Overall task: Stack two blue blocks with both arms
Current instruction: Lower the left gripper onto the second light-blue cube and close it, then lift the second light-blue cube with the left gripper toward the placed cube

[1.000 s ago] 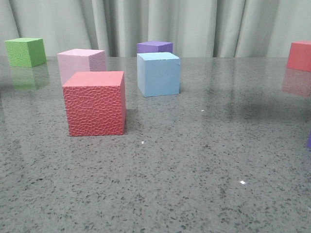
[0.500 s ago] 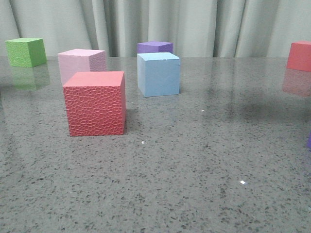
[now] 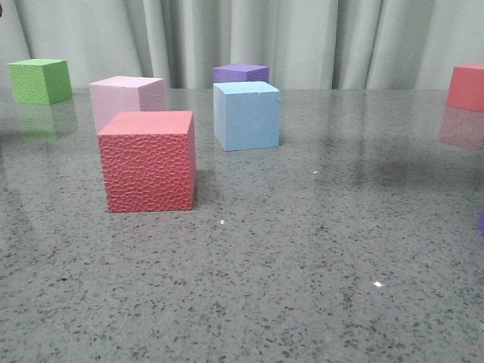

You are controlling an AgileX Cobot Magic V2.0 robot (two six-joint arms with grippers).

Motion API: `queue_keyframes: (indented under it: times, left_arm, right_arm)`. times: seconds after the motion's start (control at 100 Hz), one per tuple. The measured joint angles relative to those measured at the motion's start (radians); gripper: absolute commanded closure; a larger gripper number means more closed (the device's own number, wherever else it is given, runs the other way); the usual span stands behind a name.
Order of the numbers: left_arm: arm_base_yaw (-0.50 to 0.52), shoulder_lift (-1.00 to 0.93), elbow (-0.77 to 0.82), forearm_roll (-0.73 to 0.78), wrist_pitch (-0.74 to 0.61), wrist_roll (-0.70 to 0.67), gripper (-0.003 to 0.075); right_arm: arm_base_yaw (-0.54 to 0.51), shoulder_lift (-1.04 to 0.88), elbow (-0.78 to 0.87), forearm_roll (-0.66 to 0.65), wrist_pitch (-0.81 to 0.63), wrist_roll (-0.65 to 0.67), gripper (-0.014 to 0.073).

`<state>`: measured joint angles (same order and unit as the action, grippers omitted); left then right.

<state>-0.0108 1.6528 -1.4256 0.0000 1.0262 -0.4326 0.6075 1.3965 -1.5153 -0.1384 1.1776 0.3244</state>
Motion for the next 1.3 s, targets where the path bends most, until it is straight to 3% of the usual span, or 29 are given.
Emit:
queue_keyframes:
  times: [0.41, 0.81, 1.3]
  left_arm:
    - [0.000, 0.027, 0.000, 0.000, 0.000, 0.000, 0.0169]
    - [0.000, 0.027, -0.002, 0.000, 0.002, 0.000, 0.0516]
    - [0.000, 0.027, -0.004, 0.000, 0.003, 0.000, 0.0671]
  right_arm:
    - [0.000, 0.000, 0.000, -0.010, 0.000, 0.000, 0.0015]
    - [0.000, 0.000, 0.000, -0.010, 0.002, -0.002, 0.0015]
    - [0.000, 0.000, 0.000, -0.017, 0.016, -0.002, 0.0015]
